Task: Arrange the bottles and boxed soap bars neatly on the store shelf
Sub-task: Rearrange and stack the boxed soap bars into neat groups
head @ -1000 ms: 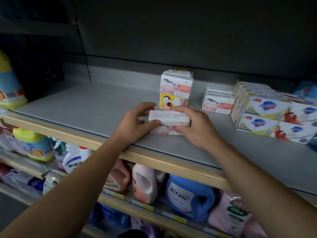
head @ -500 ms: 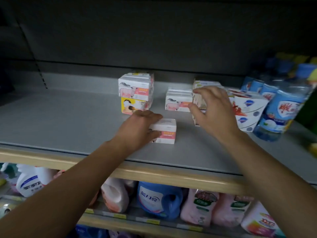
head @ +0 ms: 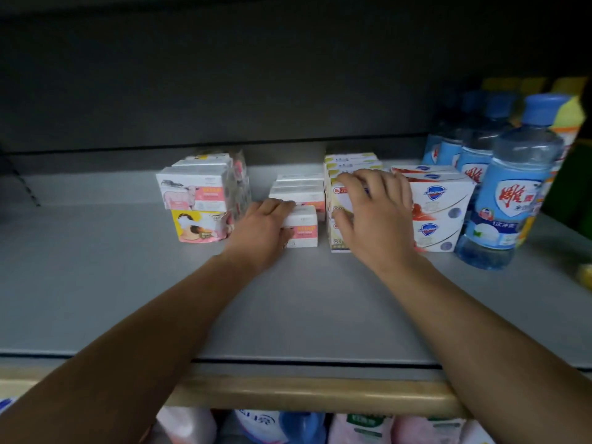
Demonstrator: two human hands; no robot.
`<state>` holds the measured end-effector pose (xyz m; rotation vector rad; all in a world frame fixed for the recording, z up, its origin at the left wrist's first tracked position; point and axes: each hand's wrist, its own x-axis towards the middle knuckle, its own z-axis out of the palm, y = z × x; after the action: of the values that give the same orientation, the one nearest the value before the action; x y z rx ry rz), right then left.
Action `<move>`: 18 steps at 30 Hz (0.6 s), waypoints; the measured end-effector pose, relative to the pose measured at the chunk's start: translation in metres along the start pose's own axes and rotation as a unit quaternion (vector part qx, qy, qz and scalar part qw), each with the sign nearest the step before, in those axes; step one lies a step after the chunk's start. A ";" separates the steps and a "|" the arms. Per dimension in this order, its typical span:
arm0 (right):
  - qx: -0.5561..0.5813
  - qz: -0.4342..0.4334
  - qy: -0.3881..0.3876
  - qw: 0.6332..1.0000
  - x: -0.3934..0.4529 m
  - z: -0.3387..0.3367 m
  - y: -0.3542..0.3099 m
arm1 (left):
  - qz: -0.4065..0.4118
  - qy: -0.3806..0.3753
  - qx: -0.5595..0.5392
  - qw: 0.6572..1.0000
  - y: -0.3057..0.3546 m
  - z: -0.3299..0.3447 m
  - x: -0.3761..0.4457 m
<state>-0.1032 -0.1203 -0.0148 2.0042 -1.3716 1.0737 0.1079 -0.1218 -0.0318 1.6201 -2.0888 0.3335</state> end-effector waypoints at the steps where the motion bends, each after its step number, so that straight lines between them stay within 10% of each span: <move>1: 0.001 -0.001 0.003 1.000 0.000 0.001 0.001 | 0.002 -0.001 0.001 1.000 0.000 0.006 0.007; 18: 0.001 0.010 -0.006 1.000 -0.002 0.004 -0.001 | 0.004 -0.045 0.045 0.998 -0.007 0.030 0.051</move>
<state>-0.1016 -0.1220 -0.0189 2.0057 -1.4009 1.0746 0.0985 -0.1804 -0.0321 1.7075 -2.1770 0.3671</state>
